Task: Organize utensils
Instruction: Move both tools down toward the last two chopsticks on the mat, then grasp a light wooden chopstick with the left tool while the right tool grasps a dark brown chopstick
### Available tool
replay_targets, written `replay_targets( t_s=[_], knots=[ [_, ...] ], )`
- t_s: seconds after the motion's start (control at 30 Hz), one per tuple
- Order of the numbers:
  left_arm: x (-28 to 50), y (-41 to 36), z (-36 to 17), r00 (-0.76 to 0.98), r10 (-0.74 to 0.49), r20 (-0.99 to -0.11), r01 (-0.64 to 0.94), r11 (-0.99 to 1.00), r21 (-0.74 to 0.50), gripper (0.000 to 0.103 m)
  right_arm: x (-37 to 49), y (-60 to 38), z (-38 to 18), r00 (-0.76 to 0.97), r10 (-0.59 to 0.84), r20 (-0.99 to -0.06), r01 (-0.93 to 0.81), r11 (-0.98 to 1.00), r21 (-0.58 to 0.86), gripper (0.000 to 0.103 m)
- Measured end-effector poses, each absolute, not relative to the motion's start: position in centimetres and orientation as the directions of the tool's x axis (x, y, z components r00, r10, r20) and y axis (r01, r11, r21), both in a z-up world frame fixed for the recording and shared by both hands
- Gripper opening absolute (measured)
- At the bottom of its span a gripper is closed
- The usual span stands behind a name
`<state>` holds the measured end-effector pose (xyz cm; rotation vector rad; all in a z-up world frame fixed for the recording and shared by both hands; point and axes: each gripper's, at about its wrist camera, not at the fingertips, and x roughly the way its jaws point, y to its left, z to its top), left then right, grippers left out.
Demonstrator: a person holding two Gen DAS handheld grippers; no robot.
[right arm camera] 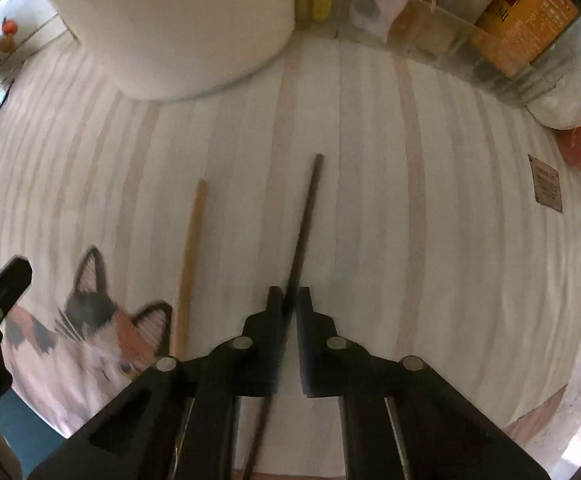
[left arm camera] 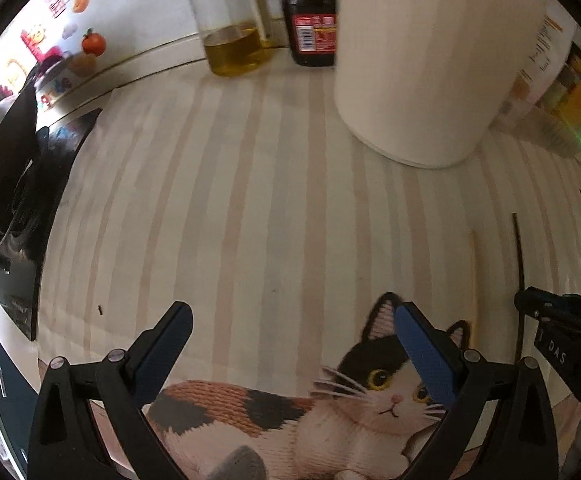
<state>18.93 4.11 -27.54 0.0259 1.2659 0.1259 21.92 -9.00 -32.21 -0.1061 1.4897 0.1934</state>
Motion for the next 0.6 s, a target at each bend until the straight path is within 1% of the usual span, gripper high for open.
replay_targets(
  t_s=[0.1,0.27,0.37,0.47,0.5,0.57,0.6],
  knots=[
    [18.7,2.1,-27.1,0.297,0.083,-0.951,-0.037,0.996,0.075,0.103,20.9,-11.3,-32.3,0.042,0.049,-0.998,-0.197,0.980,0.039,0.005],
    [17.7,-2.9,-27.9,0.242,0.009,-0.970,0.064,0.998,0.025,0.103,18.8,-17.6,-32.4,-0.002,0.051,-0.999,-0.126,0.991,0.051,0.005],
    [17.6,-5.6,-29.3,0.183,-0.022,-0.983,0.117,0.993,0.000,0.096,18.1,-20.0,-32.3,-0.005,0.055,-0.998,-0.085,0.995,0.055,0.005],
    [18.0,-7.3,-30.9,0.145,-0.013,-0.989,0.151,0.988,0.009,0.074,17.8,-21.4,-32.3,-0.008,0.077,-0.997,-0.050,0.996,0.077,0.006],
    [18.2,-7.6,-31.4,0.136,-0.004,-0.991,0.158,0.987,0.017,0.058,17.9,-21.7,-32.3,-0.009,0.081,-0.997,-0.041,0.996,0.081,0.006],
    [18.4,-8.0,-31.6,0.140,-0.023,-0.990,0.168,0.986,0.000,0.044,17.7,-22.5,-32.4,-0.004,0.082,-0.997,-0.029,0.996,0.082,0.006],
    [18.6,-8.0,-31.5,0.136,-0.040,-0.990,0.175,0.985,-0.016,0.031,18.0,-22.8,-32.4,-0.006,0.086,-0.996,-0.022,0.996,0.086,0.006]
  ],
)
